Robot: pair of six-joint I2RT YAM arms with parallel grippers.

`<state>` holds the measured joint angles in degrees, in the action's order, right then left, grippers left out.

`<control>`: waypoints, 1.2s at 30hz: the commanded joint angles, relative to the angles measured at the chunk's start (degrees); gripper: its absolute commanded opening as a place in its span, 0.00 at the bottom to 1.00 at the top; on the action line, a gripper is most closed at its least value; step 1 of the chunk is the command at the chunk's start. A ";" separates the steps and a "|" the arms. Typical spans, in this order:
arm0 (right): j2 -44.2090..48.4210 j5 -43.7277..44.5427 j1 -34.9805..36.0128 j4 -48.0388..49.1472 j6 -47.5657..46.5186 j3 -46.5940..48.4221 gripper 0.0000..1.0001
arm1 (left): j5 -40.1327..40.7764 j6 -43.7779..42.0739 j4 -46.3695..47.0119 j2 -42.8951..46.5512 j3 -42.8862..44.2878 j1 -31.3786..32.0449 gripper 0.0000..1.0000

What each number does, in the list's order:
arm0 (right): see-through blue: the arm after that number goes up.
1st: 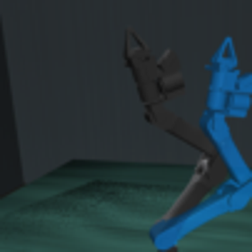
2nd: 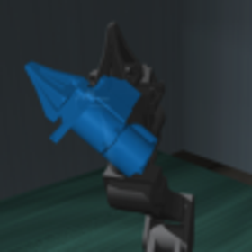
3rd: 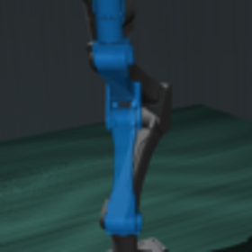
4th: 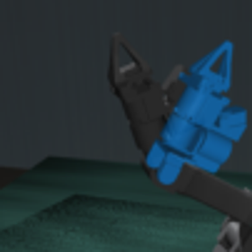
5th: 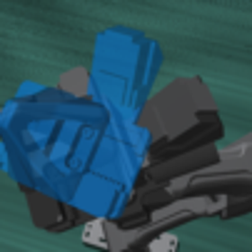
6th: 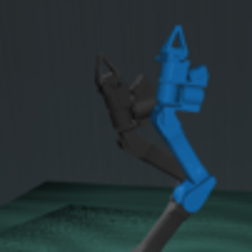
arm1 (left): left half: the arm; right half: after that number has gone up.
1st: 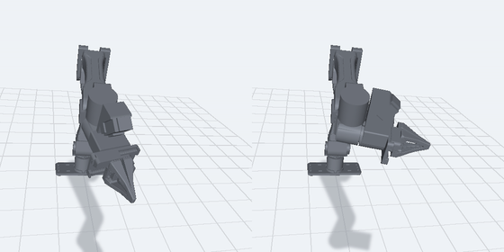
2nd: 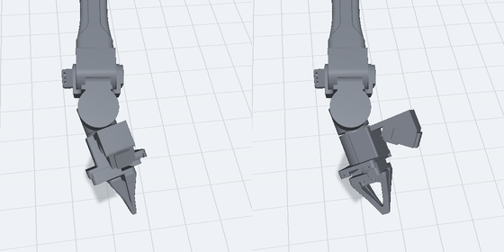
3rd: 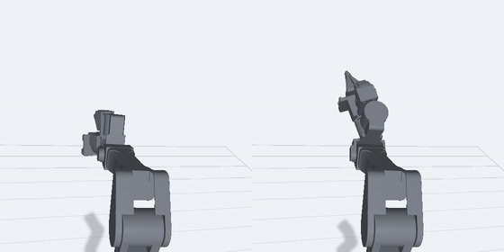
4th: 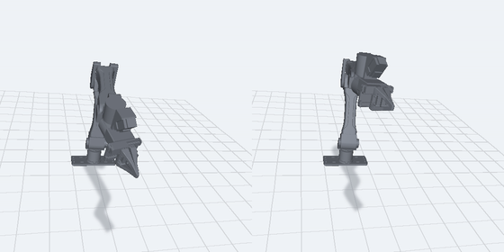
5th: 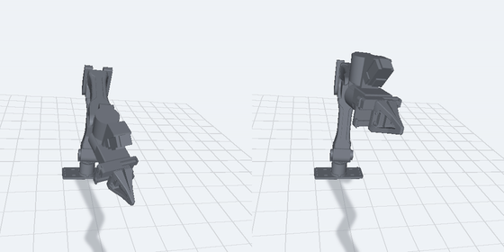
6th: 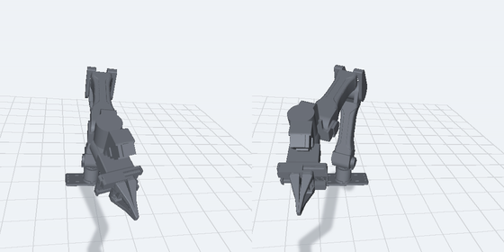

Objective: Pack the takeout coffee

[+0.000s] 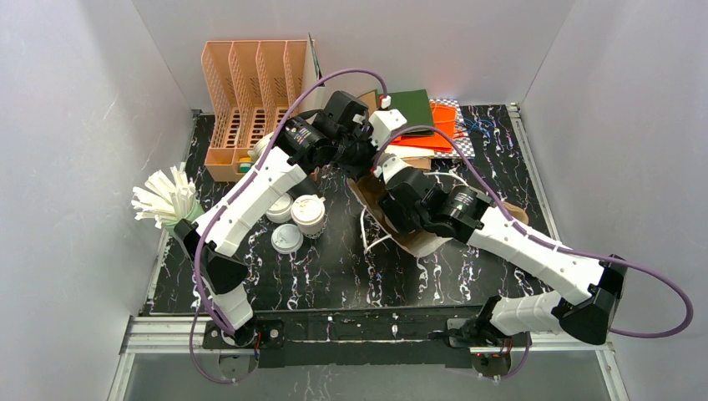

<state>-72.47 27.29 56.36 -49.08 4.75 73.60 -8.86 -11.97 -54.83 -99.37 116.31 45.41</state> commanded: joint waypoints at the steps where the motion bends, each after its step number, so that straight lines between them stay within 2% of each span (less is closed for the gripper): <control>1: 0.28 -2.46 0.06 1.71 1.73 -1.19 0.03 | -1.73 0.63 0.07 0.26 0.88 0.29 0.00; 26: -2.69 1.36 0.06 5.10 -0.75 -5.15 0.01 | -4.60 2.69 -3.04 -0.46 1.15 0.23 0.00; 36: -3.03 -2.00 -0.53 5.24 2.09 -7.85 0.02 | -8.48 5.69 -2.50 0.16 -2.40 -1.62 0.00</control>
<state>-74.81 26.81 56.38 -43.70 4.73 66.81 -11.94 -8.45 -56.99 -100.84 115.44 44.49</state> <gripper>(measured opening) 0.664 0.006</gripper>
